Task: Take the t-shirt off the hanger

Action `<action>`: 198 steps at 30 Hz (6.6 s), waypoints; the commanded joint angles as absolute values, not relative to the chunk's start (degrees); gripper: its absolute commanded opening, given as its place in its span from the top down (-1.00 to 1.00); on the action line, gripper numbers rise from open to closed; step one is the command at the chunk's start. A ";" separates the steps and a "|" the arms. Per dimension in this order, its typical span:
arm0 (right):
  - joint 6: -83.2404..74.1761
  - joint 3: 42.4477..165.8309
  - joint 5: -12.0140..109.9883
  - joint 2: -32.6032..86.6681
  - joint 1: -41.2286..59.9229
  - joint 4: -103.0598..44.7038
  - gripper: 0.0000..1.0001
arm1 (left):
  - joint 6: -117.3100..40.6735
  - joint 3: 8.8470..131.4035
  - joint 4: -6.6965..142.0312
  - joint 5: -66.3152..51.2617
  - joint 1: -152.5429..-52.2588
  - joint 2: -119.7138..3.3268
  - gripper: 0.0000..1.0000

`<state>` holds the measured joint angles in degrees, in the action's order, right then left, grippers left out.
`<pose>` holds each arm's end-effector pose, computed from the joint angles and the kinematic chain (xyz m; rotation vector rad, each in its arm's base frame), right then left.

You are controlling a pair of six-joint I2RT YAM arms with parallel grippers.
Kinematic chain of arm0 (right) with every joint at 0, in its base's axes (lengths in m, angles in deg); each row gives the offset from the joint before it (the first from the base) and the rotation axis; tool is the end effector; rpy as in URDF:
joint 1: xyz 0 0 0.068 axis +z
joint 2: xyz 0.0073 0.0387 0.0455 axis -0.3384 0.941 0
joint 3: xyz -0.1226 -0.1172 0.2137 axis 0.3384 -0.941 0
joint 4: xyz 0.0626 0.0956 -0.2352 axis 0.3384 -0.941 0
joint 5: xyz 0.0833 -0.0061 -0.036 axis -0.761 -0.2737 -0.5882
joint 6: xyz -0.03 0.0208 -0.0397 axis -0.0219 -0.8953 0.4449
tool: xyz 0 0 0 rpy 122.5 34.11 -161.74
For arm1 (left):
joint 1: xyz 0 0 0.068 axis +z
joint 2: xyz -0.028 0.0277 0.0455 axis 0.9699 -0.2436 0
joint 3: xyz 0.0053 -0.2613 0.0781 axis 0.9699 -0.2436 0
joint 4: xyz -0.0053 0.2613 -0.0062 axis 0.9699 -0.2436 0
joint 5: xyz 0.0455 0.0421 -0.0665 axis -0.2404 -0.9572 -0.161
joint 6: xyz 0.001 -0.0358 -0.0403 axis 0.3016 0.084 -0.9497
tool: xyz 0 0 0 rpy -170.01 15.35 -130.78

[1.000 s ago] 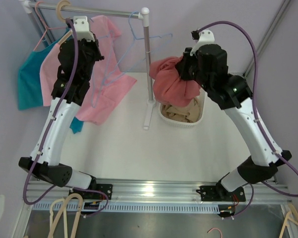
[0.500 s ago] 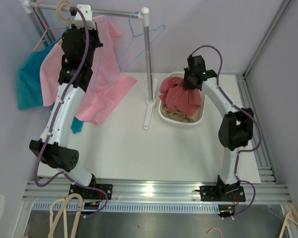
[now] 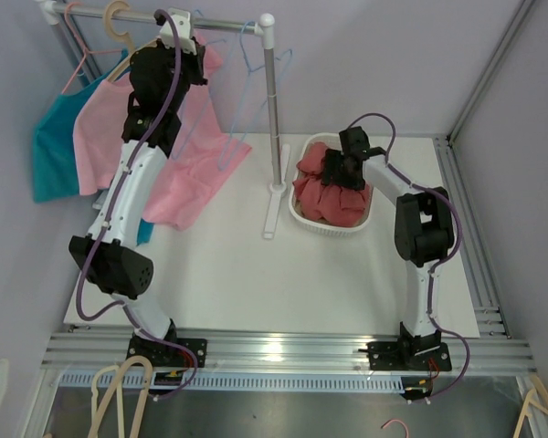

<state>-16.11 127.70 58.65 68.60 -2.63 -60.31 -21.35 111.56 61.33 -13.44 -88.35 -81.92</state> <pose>0.4530 0.1384 0.2034 0.0418 2.5448 0.2008 0.3824 -0.0859 0.5129 0.2497 1.3709 -0.1310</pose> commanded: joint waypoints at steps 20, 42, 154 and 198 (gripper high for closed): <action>-15.91 118.33 58.65 39.39 -1.76 -59.70 -0.99 | -23.22 124.34 60.73 -10.69 -92.86 -89.13 0.99; -15.91 116.05 57.24 32.00 -1.85 -59.08 -0.99 | -24.98 119.42 62.14 -20.80 -98.14 -88.79 0.00; -15.30 122.11 50.39 37.09 6.41 -62.86 -0.99 | -35.26 134.71 59.41 5.13 -65.88 -92.31 0.99; -7.39 107.26 52.05 19.16 32.48 -50.65 -0.99 | -40.17 99.73 41.41 -57.93 -88.97 -62.42 0.99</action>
